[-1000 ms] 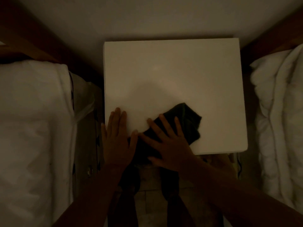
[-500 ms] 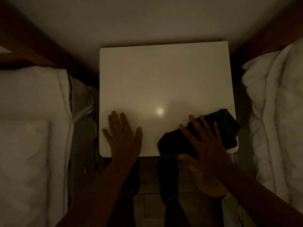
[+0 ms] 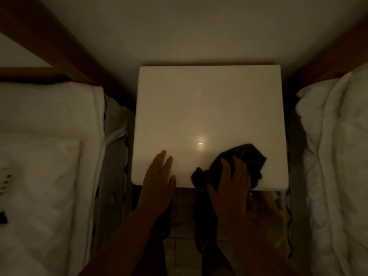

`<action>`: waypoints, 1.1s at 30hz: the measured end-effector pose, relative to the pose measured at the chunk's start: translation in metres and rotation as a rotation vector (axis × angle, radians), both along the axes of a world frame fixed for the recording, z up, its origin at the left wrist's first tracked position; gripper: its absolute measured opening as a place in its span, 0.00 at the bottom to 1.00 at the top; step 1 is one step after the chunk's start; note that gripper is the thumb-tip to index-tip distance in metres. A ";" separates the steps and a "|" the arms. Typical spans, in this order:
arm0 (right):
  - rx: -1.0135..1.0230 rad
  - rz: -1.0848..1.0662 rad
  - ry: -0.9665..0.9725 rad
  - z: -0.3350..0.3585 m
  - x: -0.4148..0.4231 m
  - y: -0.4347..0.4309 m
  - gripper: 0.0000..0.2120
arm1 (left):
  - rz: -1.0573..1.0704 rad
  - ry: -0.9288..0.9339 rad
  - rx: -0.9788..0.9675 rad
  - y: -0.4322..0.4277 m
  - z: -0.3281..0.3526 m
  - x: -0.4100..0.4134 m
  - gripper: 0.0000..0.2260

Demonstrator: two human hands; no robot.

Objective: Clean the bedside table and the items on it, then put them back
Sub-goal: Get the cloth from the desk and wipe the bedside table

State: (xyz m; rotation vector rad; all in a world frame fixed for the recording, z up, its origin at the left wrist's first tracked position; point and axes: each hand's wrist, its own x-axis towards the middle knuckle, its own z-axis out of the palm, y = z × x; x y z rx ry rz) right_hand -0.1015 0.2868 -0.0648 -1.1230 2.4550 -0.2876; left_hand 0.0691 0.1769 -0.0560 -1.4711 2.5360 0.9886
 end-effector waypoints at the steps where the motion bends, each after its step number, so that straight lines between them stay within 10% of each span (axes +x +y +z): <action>1: -0.034 0.027 -0.021 0.001 0.009 -0.005 0.35 | 0.017 0.014 0.009 0.001 0.002 0.007 0.25; 13: -0.070 0.503 -0.700 0.044 0.150 -0.093 0.19 | 0.720 0.097 0.166 0.021 0.039 0.146 0.19; 33: 0.302 1.137 -0.629 0.130 0.461 -0.136 0.13 | 1.394 0.139 0.154 0.114 0.082 0.436 0.12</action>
